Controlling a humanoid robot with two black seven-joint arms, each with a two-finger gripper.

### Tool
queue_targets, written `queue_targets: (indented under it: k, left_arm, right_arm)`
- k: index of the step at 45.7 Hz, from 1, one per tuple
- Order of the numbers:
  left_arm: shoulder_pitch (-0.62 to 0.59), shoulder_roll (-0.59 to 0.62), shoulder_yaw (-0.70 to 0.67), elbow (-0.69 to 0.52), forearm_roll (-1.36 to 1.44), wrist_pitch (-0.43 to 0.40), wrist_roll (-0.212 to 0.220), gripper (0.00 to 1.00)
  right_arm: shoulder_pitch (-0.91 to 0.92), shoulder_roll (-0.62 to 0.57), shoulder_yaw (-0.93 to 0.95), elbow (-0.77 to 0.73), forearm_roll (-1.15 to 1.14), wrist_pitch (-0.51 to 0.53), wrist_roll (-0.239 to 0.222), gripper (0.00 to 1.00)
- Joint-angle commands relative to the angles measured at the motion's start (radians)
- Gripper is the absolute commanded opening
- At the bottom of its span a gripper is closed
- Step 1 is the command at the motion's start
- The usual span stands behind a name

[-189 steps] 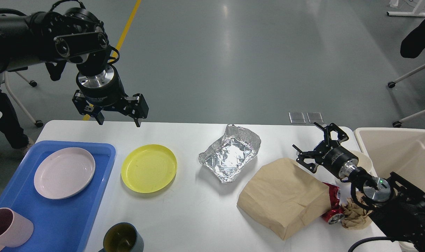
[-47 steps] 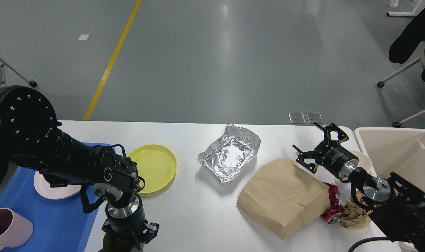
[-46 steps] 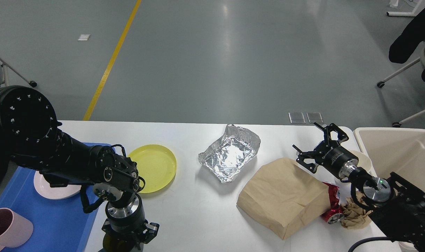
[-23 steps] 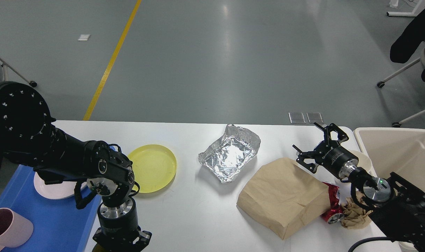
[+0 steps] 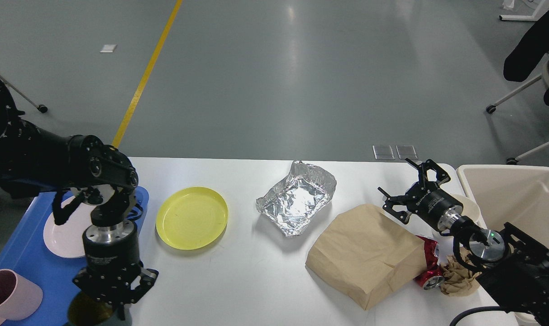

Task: Tidy desktop
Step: 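Move the cup onto the blue tray and release it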

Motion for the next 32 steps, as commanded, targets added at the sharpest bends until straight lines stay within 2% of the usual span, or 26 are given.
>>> queue_targets:
  k: [1,6,15,32]
  left_arm:
    - [0.076,0.061,0.036,0.142,0.004,0.001,0.004,0.00]
    - [0.125,0.071,0.033,0.215,0.004,0.001,0.006,0.00]
    - [0.194,0.062,0.027,0.228,0.004,0.003,0.006,0.00]
    - [0.268,0.058,0.018,0.274,0.004,0.144,0.013,0.00]
  right_arm:
    - [-0.001,0.000,0.000,0.000,0.000,0.000,0.000,1.00]
    - [0.001,0.000,0.000,0.000,0.000,0.000,0.000,1.00]
    - [-0.001,0.000,0.000,0.000,0.000,0.000,0.000,1.00]
    - [0.001,0.000,0.000,0.000,0.000,0.000,0.000,1.00]
